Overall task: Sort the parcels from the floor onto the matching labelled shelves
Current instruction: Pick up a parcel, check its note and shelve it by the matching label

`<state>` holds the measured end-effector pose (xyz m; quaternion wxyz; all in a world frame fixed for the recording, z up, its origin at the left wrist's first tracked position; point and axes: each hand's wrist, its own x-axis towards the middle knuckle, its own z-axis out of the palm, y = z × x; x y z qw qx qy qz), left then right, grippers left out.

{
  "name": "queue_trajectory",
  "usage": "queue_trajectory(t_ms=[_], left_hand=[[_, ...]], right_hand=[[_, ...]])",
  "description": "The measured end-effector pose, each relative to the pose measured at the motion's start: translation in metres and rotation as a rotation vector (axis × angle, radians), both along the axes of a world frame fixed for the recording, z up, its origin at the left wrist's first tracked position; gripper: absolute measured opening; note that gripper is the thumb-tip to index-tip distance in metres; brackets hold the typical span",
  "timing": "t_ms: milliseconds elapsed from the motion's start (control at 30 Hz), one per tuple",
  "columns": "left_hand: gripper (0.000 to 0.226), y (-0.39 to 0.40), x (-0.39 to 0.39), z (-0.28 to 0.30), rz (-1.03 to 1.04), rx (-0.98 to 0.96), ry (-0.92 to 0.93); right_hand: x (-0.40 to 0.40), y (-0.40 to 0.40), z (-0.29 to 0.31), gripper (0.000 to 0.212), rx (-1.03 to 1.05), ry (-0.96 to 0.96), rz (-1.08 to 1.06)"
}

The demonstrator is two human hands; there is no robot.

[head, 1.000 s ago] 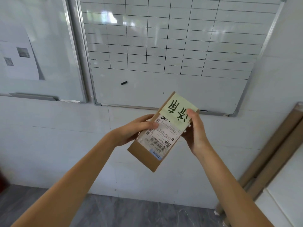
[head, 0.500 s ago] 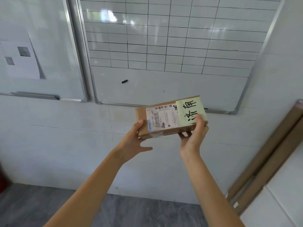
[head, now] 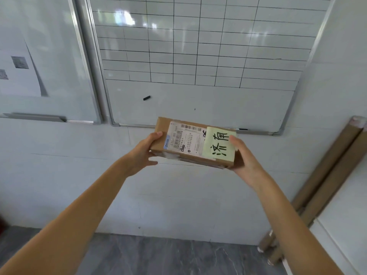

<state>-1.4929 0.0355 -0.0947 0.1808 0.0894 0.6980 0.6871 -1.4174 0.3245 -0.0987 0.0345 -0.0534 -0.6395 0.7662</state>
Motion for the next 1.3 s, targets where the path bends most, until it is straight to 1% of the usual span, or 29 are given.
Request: queue_trajectory(t_ms=[33, 100, 200, 267, 367, 433, 467, 567, 600, 667, 733, 767, 800, 833, 867, 967, 1100, 1200, 1300], left_hand=[[0.066, 0.0, -0.002, 0.008, -0.02, -0.041, 0.014], [0.08, 0.003, -0.006, 0.02, -0.052, -0.096, 0.035], [0.088, 0.005, -0.012, 0.029, -0.071, -0.127, 0.041], [0.084, 0.005, -0.016, 0.028, -0.084, -0.109, 0.015], [0.065, 0.003, -0.018, 0.03, -0.085, -0.029, -0.031], [0.056, 0.008, -0.016, 0.035, -0.017, 0.046, -0.033], [0.055, 0.015, -0.013, 0.036, 0.051, 0.059, -0.016], [0.065, 0.048, 0.006, 0.032, 0.344, 0.059, 0.093], [0.068, 0.059, 0.012, 0.028, 0.372, 0.103, 0.13], [0.069, 0.075, 0.02, 0.024, 0.387, 0.243, 0.146], [0.066, 0.083, 0.021, 0.025, 0.42, 0.387, 0.12], [0.064, 0.085, 0.022, 0.025, 0.427, 0.445, 0.105], [0.063, 0.086, 0.023, 0.023, 0.418, 0.483, 0.096], [0.061, 0.086, 0.025, 0.02, 0.39, 0.491, 0.104], [0.058, 0.084, 0.027, 0.016, 0.348, 0.475, 0.126], [0.051, 0.073, 0.028, 0.008, 0.245, 0.419, 0.192], [0.045, 0.069, 0.035, 0.008, 0.192, 0.457, 0.23], [0.054, 0.078, 0.044, 0.007, 0.177, 0.497, 0.236], [0.077, 0.085, 0.054, 0.005, 0.154, 0.538, 0.186]], right_hand=[[-0.001, 0.004, 0.006, 0.071, -0.012, 0.015, 0.01], [0.0, 0.006, 0.013, 0.07, -0.011, 0.014, 0.007], [0.002, 0.002, 0.007, 0.066, -0.033, 0.008, -0.002], [0.003, -0.002, -0.001, 0.065, -0.054, 0.009, -0.028], [0.004, -0.006, -0.004, 0.062, -0.078, 0.045, -0.03], [0.003, -0.011, -0.002, 0.064, -0.107, 0.071, -0.056], [0.003, -0.016, -0.001, 0.067, -0.124, 0.08, -0.081], [0.003, -0.036, -0.003, 0.076, -0.179, 0.08, -0.15], [0.005, -0.044, -0.003, 0.078, -0.199, 0.077, -0.163], [0.01, -0.064, -0.005, 0.08, -0.231, 0.076, -0.188], [0.02, -0.089, -0.014, 0.074, -0.26, 0.079, -0.214], [0.027, -0.102, -0.024, 0.063, -0.277, 0.065, -0.233], [0.034, -0.114, -0.037, 0.048, -0.286, 0.043, -0.24], [0.041, -0.124, -0.05, 0.038, -0.288, 0.025, -0.236], [0.048, -0.129, -0.061, 0.037, -0.28, 0.013, -0.228], [0.061, -0.12, -0.074, 0.049, -0.185, 0.018, -0.169], [0.045, -0.091, -0.047, 0.048, -0.028, 0.178, -0.155], [0.024, -0.081, -0.013, 0.048, 0.052, 0.332, -0.141], [0.013, -0.081, 0.002, 0.05, 0.065, 0.393, -0.141]])
